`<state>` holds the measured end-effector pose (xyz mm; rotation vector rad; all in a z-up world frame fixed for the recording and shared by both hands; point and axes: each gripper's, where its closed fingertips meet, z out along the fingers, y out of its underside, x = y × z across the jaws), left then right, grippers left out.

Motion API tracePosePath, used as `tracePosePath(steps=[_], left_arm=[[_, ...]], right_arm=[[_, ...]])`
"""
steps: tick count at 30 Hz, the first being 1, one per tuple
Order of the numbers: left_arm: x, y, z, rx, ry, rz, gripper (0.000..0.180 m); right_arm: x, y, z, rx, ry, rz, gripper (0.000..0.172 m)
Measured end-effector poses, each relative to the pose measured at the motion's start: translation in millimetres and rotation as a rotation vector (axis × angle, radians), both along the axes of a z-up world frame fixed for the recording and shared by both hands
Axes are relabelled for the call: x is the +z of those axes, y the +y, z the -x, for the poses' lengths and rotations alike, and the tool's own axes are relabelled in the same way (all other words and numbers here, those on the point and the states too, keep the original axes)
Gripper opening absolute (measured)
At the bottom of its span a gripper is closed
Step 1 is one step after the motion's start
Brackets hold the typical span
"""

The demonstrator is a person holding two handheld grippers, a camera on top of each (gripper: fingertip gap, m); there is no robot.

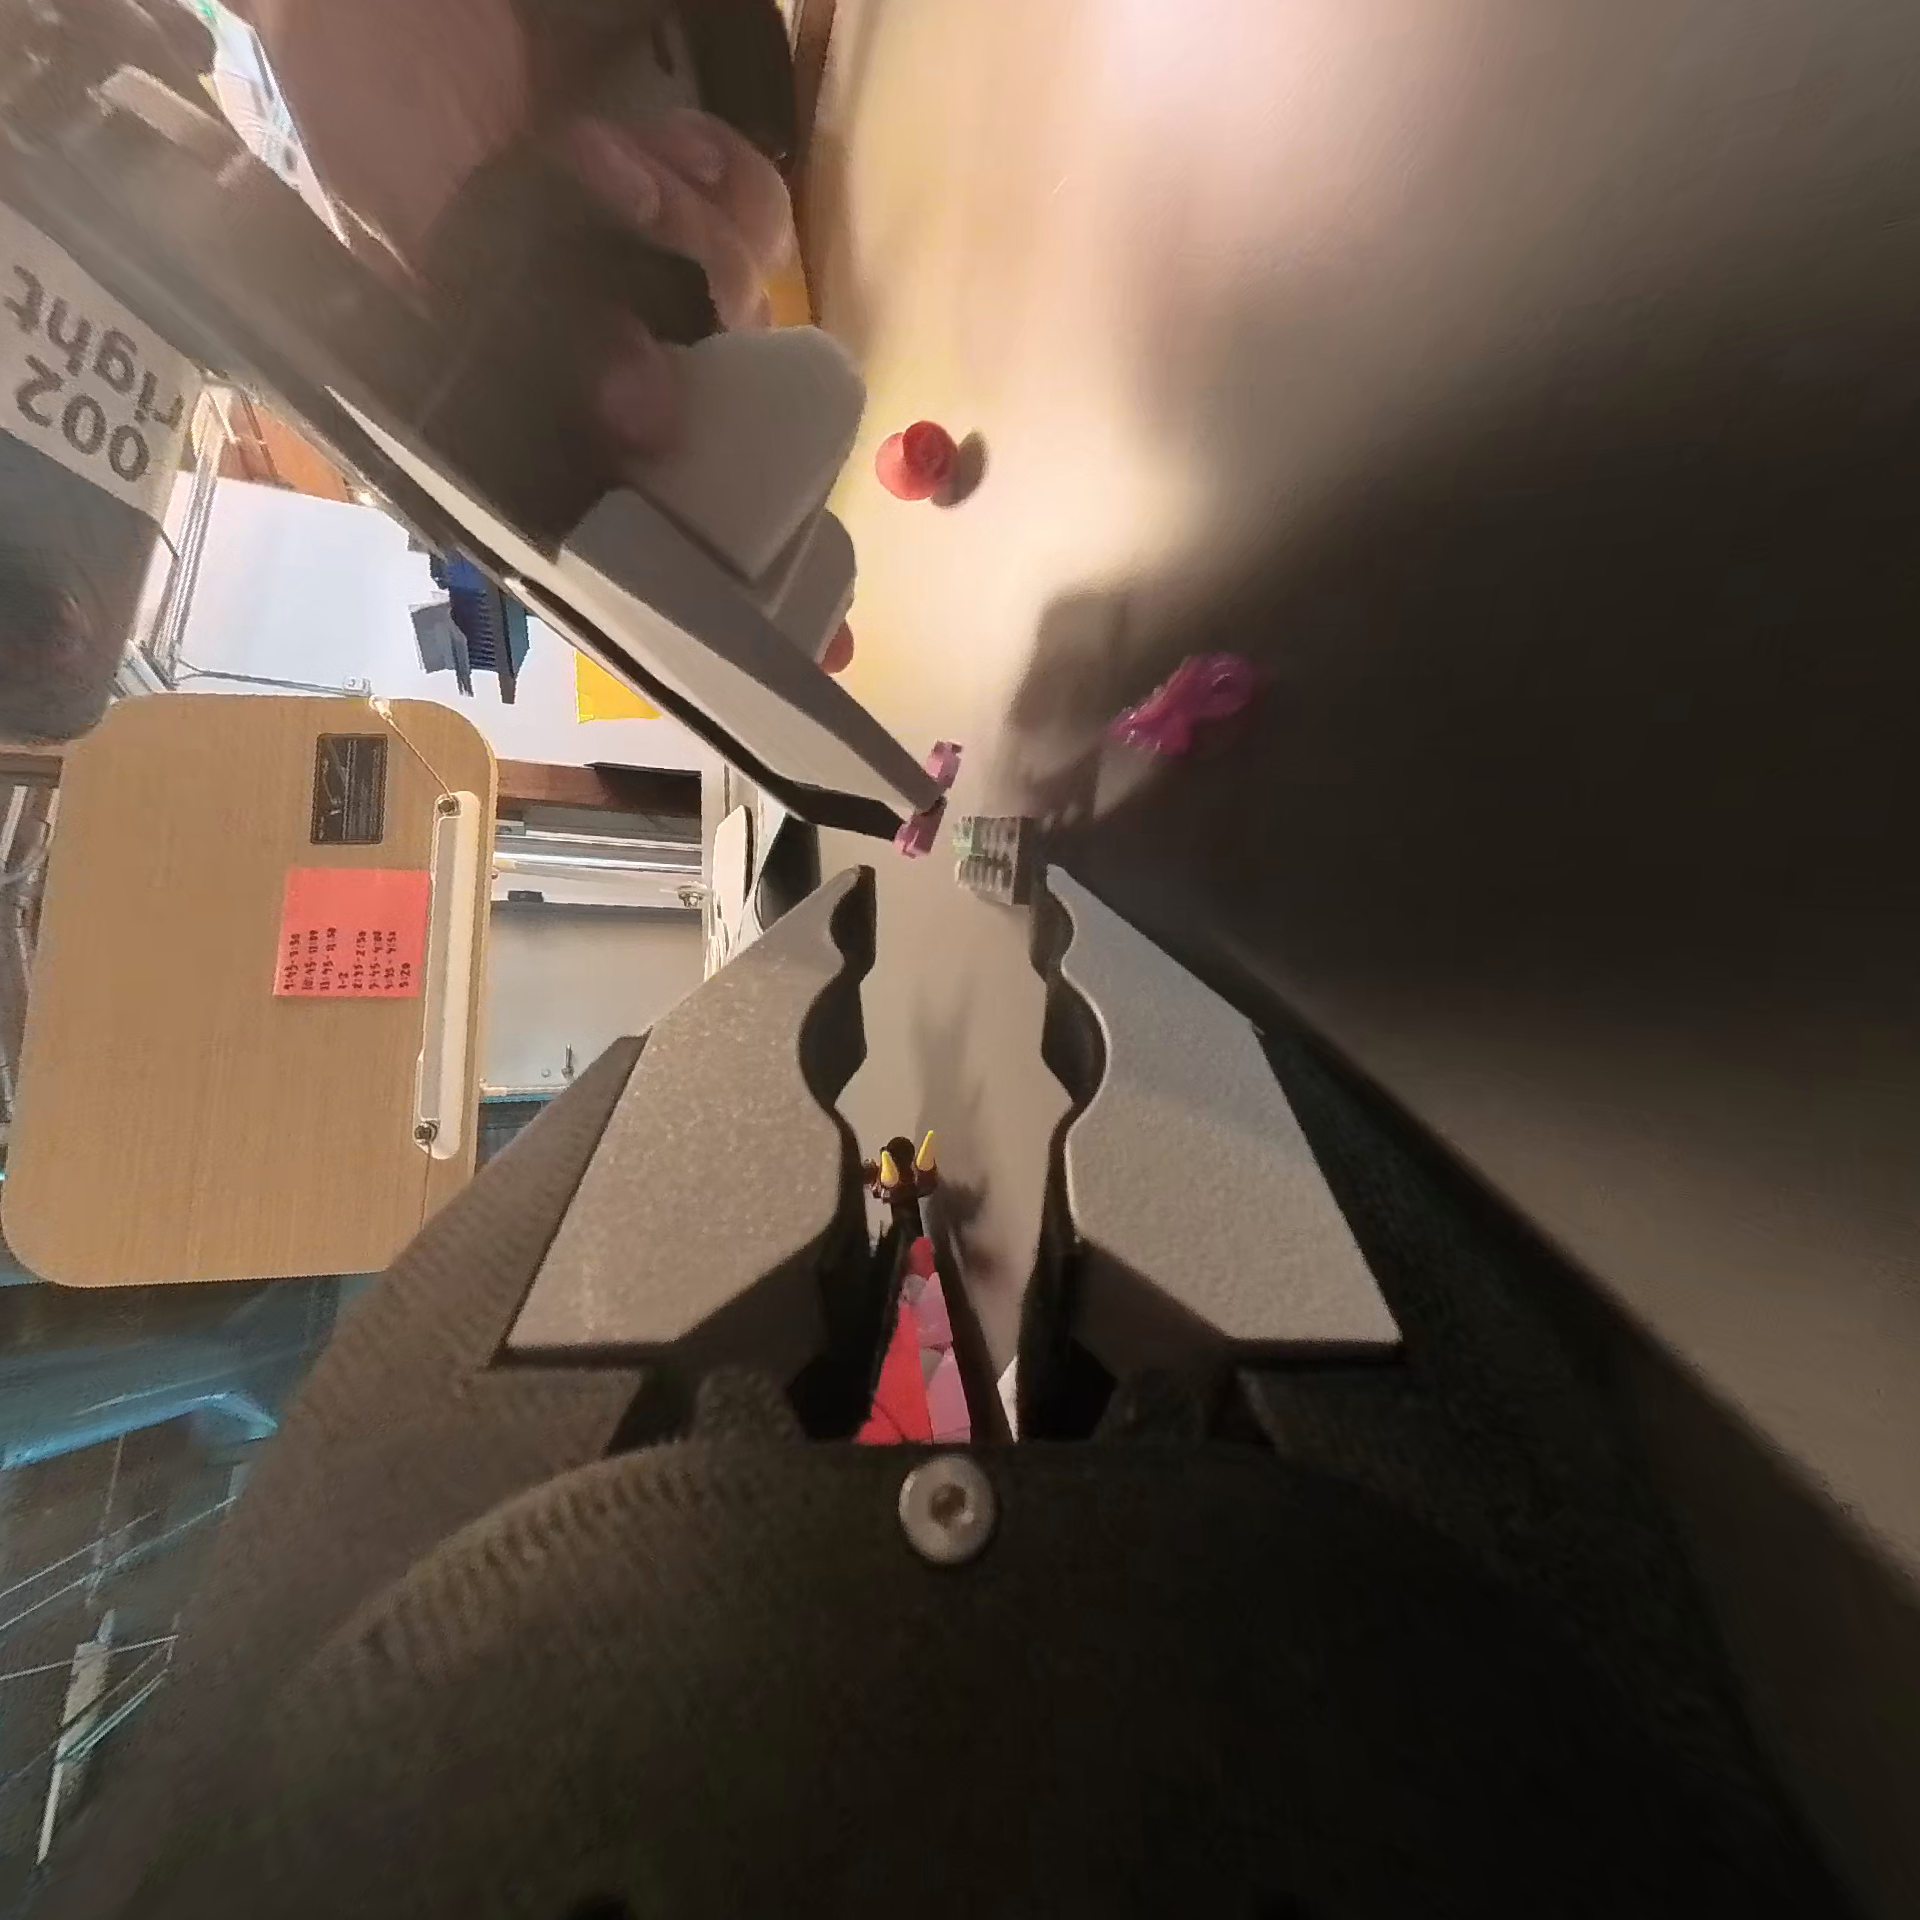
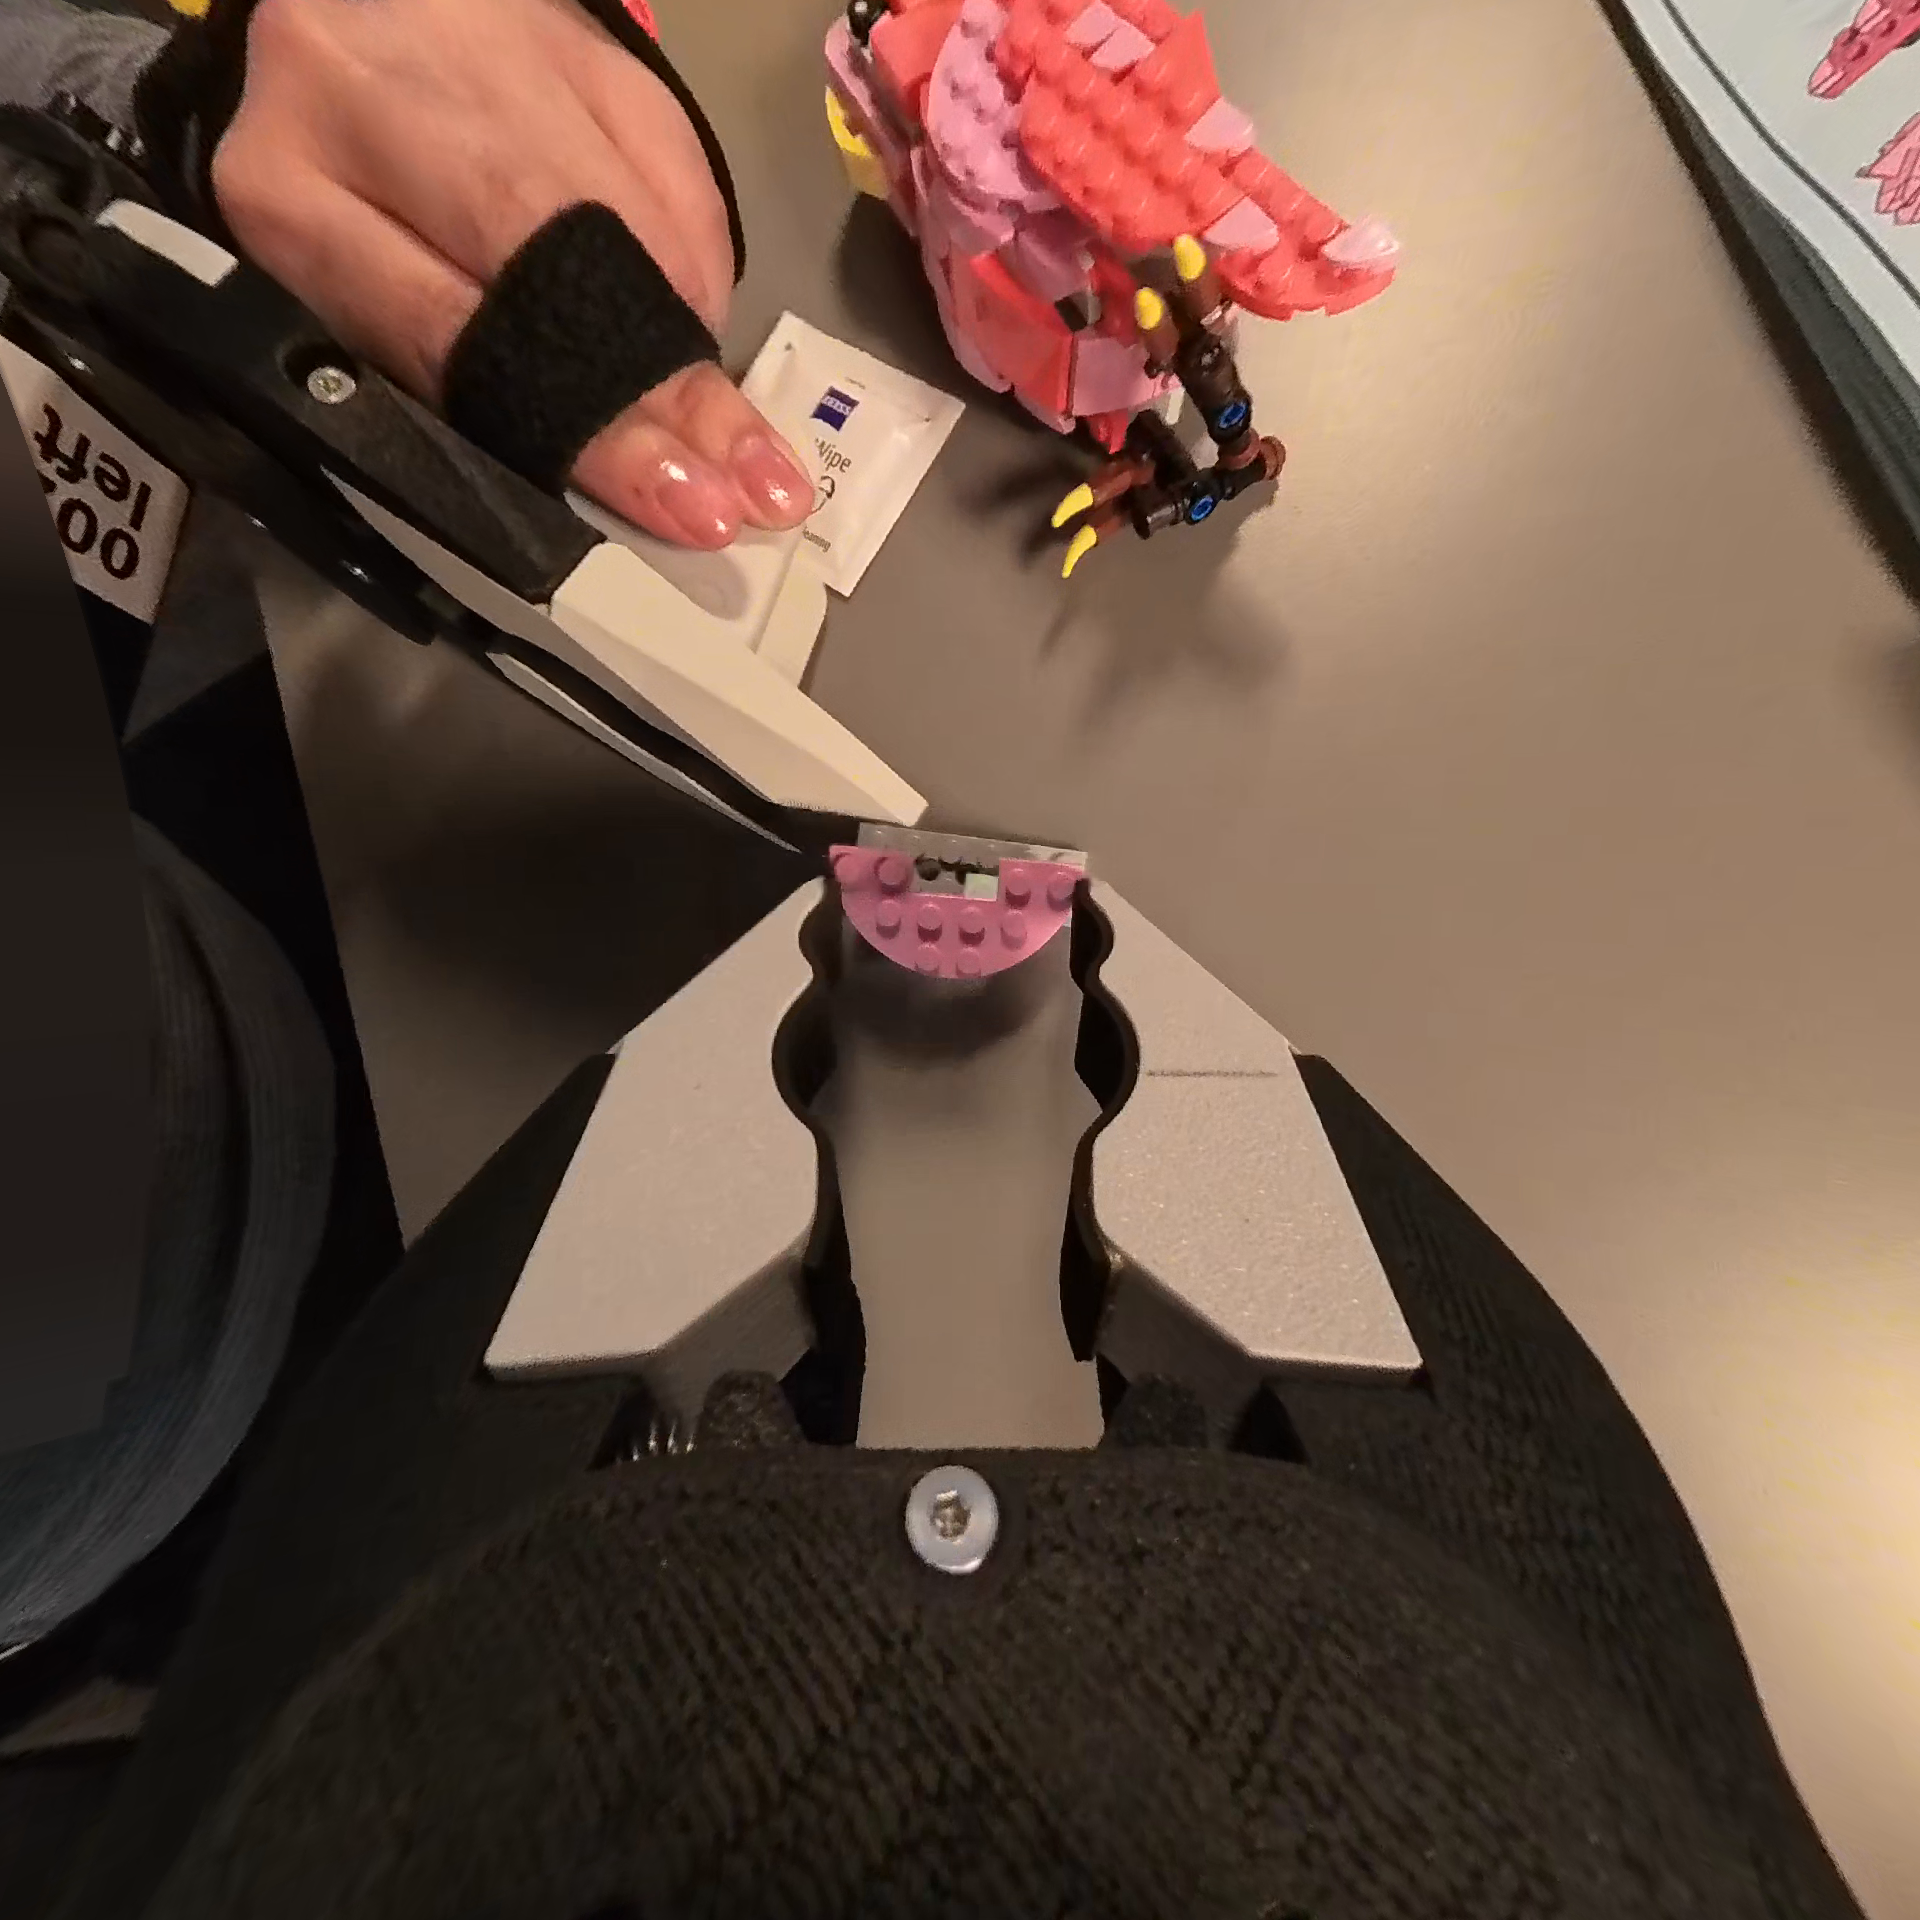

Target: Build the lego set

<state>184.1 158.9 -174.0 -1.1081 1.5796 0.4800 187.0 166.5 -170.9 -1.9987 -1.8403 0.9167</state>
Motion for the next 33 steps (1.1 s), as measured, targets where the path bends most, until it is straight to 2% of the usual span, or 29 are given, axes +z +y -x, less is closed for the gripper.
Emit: tracePosePath(steps=[15, 19, 24, 29, 33], left_arm=[[3, 0, -4, -0.019, 0.008, -0.048, 0.031], [1, -2, -10, -0.046, 0.024, -0.074, 0.024], [0, -2, -13, -0.049, 0.016, -0.058, 0.024], [0, 0, -11, -0.029, 0.007, -0.051, 0.023], [-1, 1, -9, -0.022, 0.003, -0.045, 0.022]], right_arm=[[-7, 1, 0, -0.018, -0.012, 0.042, 0.042], [-6, 1, -2, -0.025, 0.003, 0.009, 0.042], [-7, 0, -6, -0.018, 0.012, -0.029, 0.042], [-16, 3, -14, 0.048, -0.018, -0.113, 0.041], [-11, -1, -10, 0.088, 0.024, -0.102, 0.041]])
